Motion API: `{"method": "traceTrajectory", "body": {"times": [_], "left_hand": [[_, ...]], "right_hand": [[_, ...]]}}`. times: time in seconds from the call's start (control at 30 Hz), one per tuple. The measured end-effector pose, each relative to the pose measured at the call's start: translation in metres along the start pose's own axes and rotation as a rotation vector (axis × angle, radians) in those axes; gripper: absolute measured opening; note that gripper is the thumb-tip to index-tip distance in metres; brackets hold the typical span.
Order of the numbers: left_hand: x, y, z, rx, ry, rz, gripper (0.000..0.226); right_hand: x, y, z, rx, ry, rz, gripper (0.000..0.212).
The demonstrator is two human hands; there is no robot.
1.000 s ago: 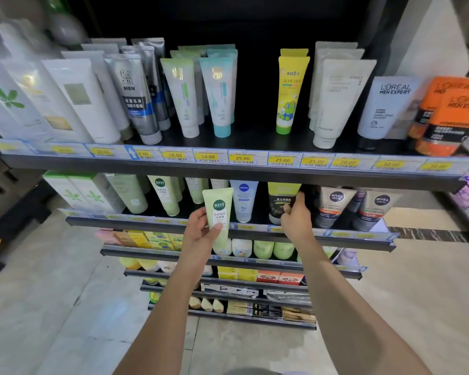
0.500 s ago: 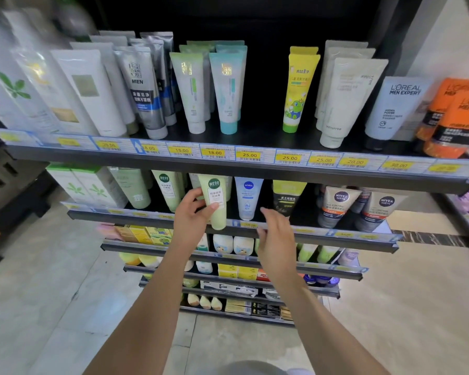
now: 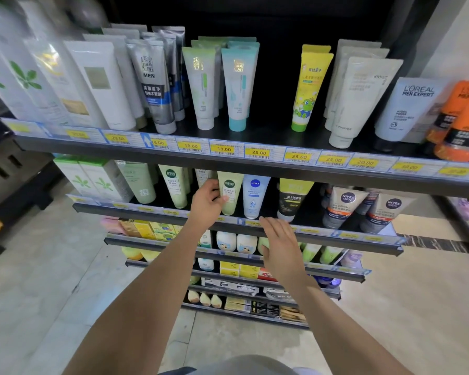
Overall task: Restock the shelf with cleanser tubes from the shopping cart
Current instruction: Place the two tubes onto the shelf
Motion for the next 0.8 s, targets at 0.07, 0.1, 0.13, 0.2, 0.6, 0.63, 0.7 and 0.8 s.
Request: {"method": "traceTrajectory", "body": {"times": [0.07, 0.1, 0.13, 0.2, 0.6, 0.63, 0.7, 0.8], "left_hand": [[-0.002, -0.006, 0.006, -0.011, -0.008, -0.003, 0.031], [-0.003, -0.009, 0.008, -0.016, -0.017, 0.002, 0.031], [-0.003, -0.012, 0.009, -0.018, -0.030, 0.020, 0.032], [-0.003, -0.015, 0.013, -0.015, -0.045, 0.062, 0.036], [-0.002, -0.021, 0.024, 0.004, -0.039, 0.071, 0.034], [-0.002, -0.021, 0.025, 0.007, -0.035, 0.061, 0.035], [-0.004, -0.021, 0.025, 0.013, -0.039, 0.037, 0.035], [-0.005, -0.019, 0.024, 0.027, -0.048, 0.017, 0.034]], "right_hand": [[-0.002, 0.001, -0.001, -0.010, -0.012, -0.001, 0.073], [-0.003, 0.000, -0.001, -0.010, -0.022, -0.002, 0.073], [-0.004, 0.000, 0.000, -0.008, -0.029, -0.003, 0.073], [-0.004, -0.001, 0.001, -0.003, -0.031, 0.001, 0.073], [-0.006, -0.001, 0.004, -0.002, -0.009, 0.014, 0.076], [-0.006, -0.001, 0.005, -0.001, -0.006, 0.015, 0.076], [-0.007, -0.001, 0.006, -0.002, -0.004, 0.020, 0.076], [-0.009, -0.001, 0.007, 0.005, -0.004, 0.023, 0.076]]}}
Point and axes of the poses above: each hand's wrist, its own y-axis away from the middle knuckle, its own x-axis out of the palm, z = x × y, the point moved 5 cm from there along -y, towards the middle knuckle, and after that the axes turned 6 degrees about -x, right-handed, at the moved point
